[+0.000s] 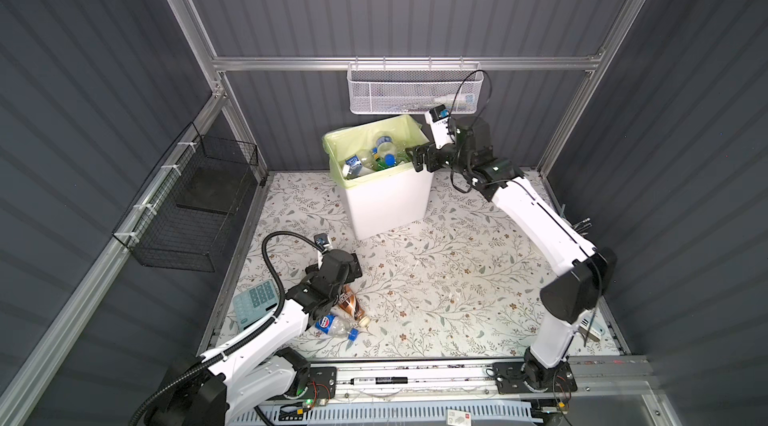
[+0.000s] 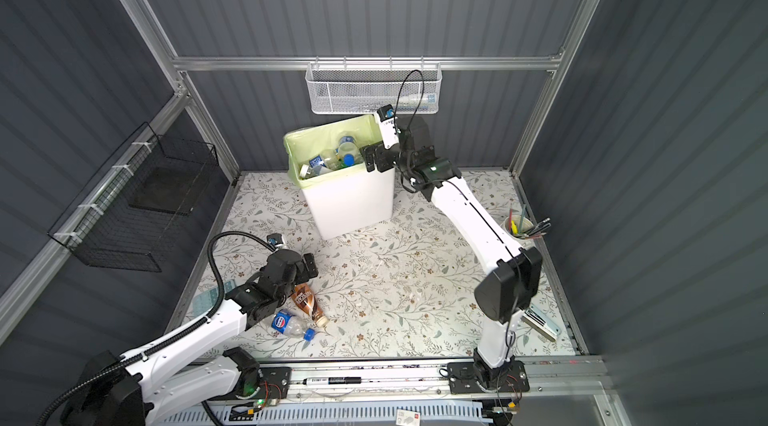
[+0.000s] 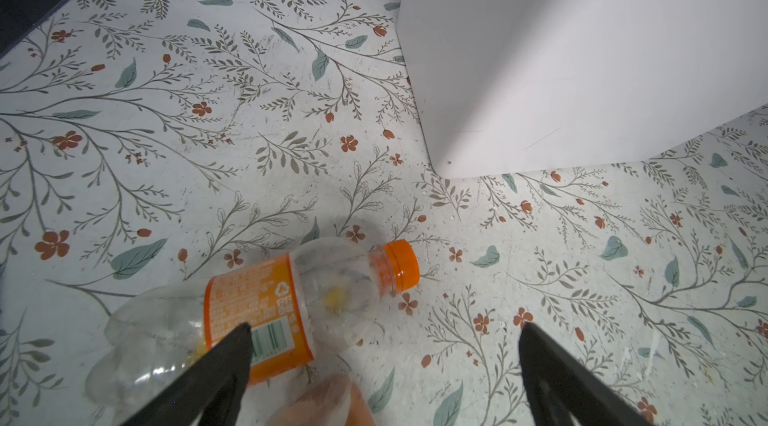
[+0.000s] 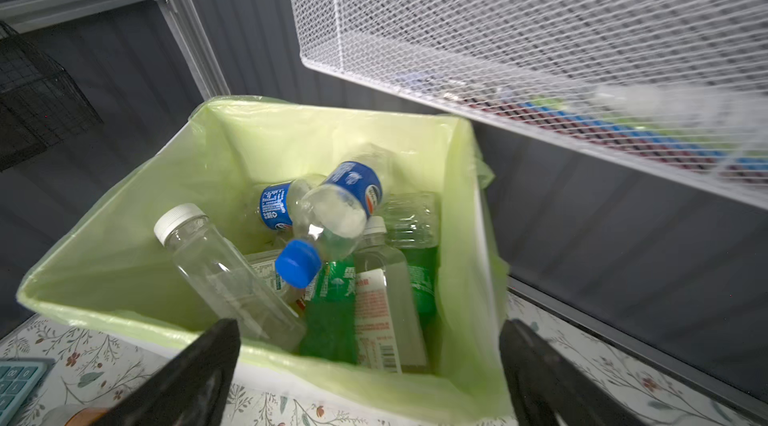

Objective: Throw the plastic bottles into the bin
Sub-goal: 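Lift the Pepsi bottle with the right gripper over the bin and release, then withdraw the right gripper beside the pencil cup while the left gripper lowers, then close the left gripper on the brown Nescafe coffee bottle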

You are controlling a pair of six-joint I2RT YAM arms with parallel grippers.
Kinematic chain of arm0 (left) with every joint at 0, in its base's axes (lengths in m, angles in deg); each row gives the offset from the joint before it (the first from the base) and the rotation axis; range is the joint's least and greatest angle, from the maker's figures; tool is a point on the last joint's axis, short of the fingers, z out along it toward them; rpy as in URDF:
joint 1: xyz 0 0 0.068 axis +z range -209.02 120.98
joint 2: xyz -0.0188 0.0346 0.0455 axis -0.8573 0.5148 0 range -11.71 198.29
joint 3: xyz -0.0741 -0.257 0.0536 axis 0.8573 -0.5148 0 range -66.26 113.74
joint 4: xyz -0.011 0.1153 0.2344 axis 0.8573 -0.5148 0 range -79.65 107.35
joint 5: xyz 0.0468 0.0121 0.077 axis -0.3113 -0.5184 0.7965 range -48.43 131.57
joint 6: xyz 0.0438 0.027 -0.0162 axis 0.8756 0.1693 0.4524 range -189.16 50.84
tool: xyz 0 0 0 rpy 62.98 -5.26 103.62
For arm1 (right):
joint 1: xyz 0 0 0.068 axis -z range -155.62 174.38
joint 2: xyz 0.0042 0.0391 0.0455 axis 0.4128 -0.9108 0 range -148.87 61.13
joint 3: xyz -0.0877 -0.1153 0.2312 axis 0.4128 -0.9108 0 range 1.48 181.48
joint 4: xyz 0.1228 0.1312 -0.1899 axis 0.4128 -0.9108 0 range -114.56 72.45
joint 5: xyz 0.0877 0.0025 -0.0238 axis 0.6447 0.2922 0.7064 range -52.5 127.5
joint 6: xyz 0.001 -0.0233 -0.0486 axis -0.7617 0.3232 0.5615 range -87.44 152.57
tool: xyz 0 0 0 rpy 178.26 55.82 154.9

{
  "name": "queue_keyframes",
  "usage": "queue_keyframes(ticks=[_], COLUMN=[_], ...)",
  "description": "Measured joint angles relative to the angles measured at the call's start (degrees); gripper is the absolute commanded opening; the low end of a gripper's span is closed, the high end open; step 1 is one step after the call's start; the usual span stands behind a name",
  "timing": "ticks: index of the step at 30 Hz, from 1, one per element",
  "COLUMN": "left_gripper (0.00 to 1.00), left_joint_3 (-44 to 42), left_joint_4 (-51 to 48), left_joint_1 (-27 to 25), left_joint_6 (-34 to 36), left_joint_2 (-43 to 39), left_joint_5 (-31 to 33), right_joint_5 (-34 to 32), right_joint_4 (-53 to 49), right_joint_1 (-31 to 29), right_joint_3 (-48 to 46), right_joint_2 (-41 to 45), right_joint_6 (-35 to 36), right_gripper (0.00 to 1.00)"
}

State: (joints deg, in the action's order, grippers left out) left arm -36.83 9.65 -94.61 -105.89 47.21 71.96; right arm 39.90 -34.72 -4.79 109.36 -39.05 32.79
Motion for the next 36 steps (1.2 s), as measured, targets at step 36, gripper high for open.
queue_keyframes(ticks=[36], left_gripper=[1.00], left_joint_3=[11.0], left_joint_4=[-24.3], left_joint_1=[3.0], left_joint_6=[-11.1], left_joint_2=[3.3], left_joint_5=[-4.8], right_joint_5=[-2.8], right_joint_4=[16.5], right_joint_1=[14.1], right_joint_3=[-62.2], right_joint_2=[29.5], right_joint_6=[-13.8], right_gripper=[0.99])
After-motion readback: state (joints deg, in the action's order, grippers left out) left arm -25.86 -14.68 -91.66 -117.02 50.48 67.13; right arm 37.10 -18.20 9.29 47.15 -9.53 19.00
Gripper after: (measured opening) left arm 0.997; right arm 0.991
